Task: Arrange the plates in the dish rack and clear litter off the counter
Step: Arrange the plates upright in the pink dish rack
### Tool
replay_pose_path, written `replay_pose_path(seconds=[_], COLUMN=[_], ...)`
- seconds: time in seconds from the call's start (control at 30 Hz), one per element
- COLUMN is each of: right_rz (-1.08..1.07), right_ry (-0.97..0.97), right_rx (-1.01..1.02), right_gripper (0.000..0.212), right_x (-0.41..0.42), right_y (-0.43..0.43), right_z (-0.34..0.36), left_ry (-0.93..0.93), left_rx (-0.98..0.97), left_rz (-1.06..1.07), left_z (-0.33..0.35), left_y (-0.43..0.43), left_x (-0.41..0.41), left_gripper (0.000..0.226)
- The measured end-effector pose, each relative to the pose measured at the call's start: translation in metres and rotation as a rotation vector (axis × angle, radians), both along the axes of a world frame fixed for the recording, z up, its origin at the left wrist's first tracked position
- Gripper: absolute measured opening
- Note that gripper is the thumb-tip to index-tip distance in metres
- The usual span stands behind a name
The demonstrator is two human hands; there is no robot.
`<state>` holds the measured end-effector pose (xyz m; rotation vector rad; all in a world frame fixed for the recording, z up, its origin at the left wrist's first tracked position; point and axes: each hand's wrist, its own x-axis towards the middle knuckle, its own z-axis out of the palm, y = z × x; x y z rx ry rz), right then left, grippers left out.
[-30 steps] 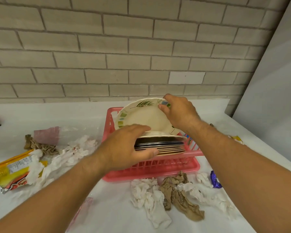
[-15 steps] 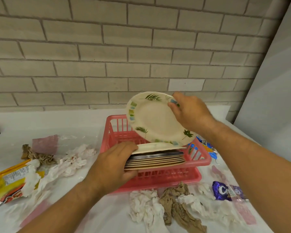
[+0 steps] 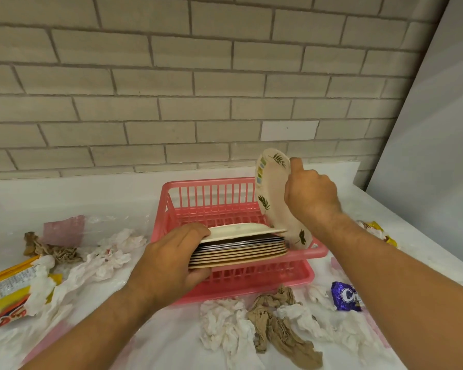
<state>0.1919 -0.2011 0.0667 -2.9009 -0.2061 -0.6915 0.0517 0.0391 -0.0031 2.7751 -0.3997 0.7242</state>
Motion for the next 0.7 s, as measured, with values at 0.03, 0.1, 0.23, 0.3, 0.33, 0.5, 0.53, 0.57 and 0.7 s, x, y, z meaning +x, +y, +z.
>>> replay_pose_path(seconds=[0.03, 0.1, 0.23, 0.3, 0.33, 0.5, 0.53, 0.57, 0.7], right_rz=[-0.005, -0.032, -0.088, -0.089, -0.083, -0.066, -0.06, -0.032, 0.447], right_ry=[0.014, 0.037, 0.074, 0.077, 0.084, 0.176, 0.138, 0.06, 0.083], right_rx=[0.01, 0.067, 0.157, 0.198, 0.217, 0.21, 0.186, 0.157, 0.255], right_gripper=[0.037, 0.042, 0.056, 0.061, 0.063, 0.063, 0.061, 0.06, 0.064], right_x=[0.0, 0.003, 0.005, 0.003, 0.001, -0.01, -0.013, -0.018, -0.057], right_y=[0.0, -0.003, -0.015, -0.022, -0.024, -0.019, -0.019, -0.019, 0.002], right_z=[-0.003, -0.004, -0.003, -0.003, -0.003, 0.003, 0.007, 0.011, 0.007], left_ry=[0.0, -0.001, -0.009, -0.01, -0.011, 0.013, 0.014, 0.013, 0.043], left_rx=[-0.007, -0.024, -0.052, -0.079, -0.094, -0.171, -0.181, -0.195, -0.23], left_rz=[0.0, 0.001, 0.007, 0.019, 0.027, 0.108, 0.124, 0.137, 0.18], left_z=[-0.001, -0.002, -0.004, -0.007, -0.009, -0.018, -0.02, -0.021, -0.025], left_y=[0.0, 0.0, 0.0, 0.001, 0.002, 0.014, 0.016, 0.019, 0.025], left_x=[0.0, -0.001, -0.001, -0.003, -0.004, -0.012, -0.013, -0.015, -0.016], left_gripper=[0.064, 0.064, 0.063, 0.064, 0.064, 0.063, 0.062, 0.06, 0.05])
